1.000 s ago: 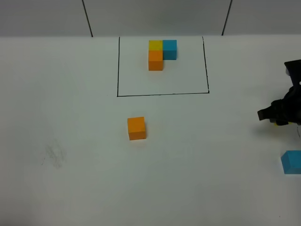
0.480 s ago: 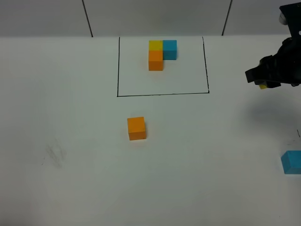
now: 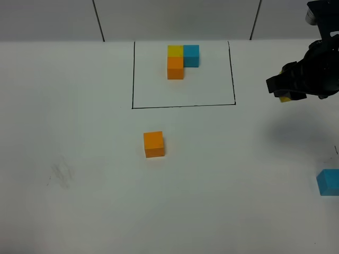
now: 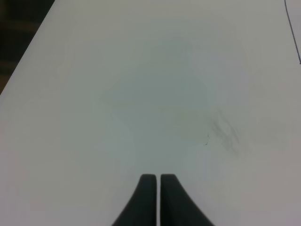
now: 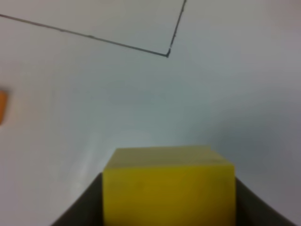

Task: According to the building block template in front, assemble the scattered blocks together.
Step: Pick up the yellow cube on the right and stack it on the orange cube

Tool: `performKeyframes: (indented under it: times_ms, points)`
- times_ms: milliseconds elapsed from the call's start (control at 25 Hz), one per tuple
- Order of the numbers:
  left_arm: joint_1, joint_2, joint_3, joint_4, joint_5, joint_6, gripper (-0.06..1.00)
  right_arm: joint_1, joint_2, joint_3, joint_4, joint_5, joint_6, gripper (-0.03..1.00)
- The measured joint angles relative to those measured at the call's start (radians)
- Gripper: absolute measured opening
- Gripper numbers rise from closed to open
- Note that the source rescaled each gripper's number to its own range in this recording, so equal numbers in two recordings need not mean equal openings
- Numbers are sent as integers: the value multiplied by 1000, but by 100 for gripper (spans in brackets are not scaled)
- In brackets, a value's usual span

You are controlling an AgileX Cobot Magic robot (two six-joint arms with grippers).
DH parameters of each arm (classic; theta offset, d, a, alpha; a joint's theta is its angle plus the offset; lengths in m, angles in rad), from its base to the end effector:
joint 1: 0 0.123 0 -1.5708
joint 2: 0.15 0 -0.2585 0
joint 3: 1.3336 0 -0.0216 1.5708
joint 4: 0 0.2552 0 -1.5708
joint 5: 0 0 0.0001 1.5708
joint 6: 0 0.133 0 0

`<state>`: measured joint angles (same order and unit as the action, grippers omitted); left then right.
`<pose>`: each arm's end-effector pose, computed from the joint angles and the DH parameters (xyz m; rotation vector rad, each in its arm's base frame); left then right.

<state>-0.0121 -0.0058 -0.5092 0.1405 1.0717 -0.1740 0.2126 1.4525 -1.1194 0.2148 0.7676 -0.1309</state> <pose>0.0604 0.0156 0.2632 -0.1730 2.0253 0.0509 0.3201 0.0893 0.2293 -0.2978 2.5636 0.2800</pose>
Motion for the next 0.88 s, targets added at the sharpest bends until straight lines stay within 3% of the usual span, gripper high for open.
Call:
performKeyframes:
  times_ms: [240,480,600,880]
  points:
    - [0,0,0,0,0,1,0,0,0,0,78,1,-4,54]
    - [0,0,0,0,0,0,0,39,0,0,101,-44,113,54]
    - [0,0,0,0,0,0,0,99,1,-3,83,-94,176,54]
    - [0,0,0,0,0,0,0,221,99,-105,-27,-100,332,54]
